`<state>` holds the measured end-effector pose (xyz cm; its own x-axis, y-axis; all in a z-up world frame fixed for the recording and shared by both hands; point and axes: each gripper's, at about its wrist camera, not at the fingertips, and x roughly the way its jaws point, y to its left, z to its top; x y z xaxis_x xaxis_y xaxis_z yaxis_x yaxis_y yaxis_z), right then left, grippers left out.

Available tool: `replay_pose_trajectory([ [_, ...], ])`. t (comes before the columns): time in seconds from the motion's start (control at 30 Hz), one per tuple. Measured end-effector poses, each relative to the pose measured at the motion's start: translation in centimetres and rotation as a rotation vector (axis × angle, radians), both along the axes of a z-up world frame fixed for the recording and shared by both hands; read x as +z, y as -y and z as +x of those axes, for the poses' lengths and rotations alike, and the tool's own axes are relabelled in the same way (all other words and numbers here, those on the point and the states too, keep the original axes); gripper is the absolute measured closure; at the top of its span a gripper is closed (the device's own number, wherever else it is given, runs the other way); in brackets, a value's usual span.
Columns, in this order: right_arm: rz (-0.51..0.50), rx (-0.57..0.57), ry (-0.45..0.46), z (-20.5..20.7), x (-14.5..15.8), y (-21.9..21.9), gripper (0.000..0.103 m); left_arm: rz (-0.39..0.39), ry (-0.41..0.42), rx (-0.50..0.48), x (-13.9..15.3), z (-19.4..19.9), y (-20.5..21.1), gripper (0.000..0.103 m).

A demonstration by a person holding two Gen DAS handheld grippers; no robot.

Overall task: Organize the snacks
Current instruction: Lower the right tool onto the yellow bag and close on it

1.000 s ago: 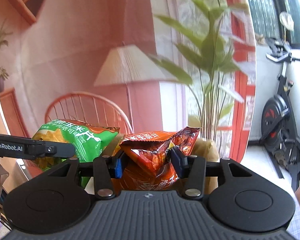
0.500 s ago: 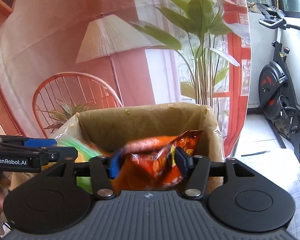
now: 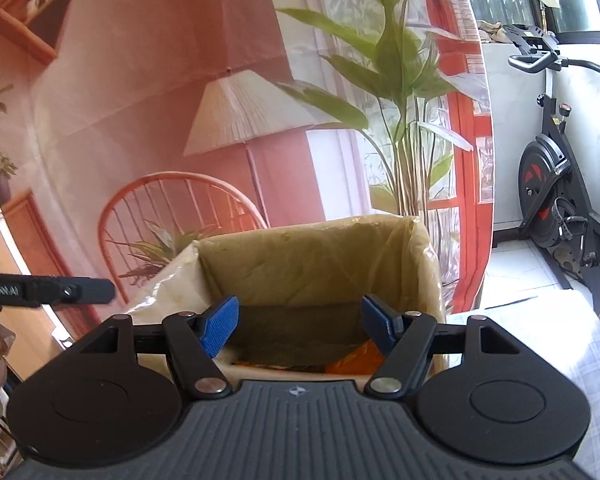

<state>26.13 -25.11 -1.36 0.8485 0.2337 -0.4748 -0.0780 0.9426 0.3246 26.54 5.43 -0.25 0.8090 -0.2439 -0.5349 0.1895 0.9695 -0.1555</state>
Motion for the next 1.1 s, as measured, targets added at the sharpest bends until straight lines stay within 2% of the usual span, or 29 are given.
replay_pose_trajectory([
  [0.13, 0.035, 0.005, 0.023, -2.6, 0.6, -0.1, 0.032, 0.015, 0.072, 0.023, 1.1, -2.9, -1.7, 0.026],
  [0.23, 0.041, 0.021, 0.029, -4.6, 0.4, -0.5, 0.032, 0.028, 0.113, 0.038, 0.3, -5.2, -2.7, 0.026],
  [0.43, 0.027, 0.028, 0.003, -7.2, -1.8, -2.2, 0.032, 0.084, 0.082, 0.048, -3.5, -7.8, -2.9, 0.026],
  [0.7, -0.017, 0.059, -0.051, -9.0, -5.1, -5.6, 0.032, 0.037, 0.022, 0.039, -8.3, -9.3, -3.3, 0.026],
  [0.9, -0.099, 0.126, -0.039, -10.1, -5.8, -9.0, 0.032, 0.027, 0.006, 0.047, -9.6, -9.7, -4.5, 0.026],
  [1.1, -0.134, 0.158, -0.075, -9.9, -7.5, -11.4, 0.032, 0.035, 0.001, 0.067, -10.2, -10.5, -5.3, 0.026],
])
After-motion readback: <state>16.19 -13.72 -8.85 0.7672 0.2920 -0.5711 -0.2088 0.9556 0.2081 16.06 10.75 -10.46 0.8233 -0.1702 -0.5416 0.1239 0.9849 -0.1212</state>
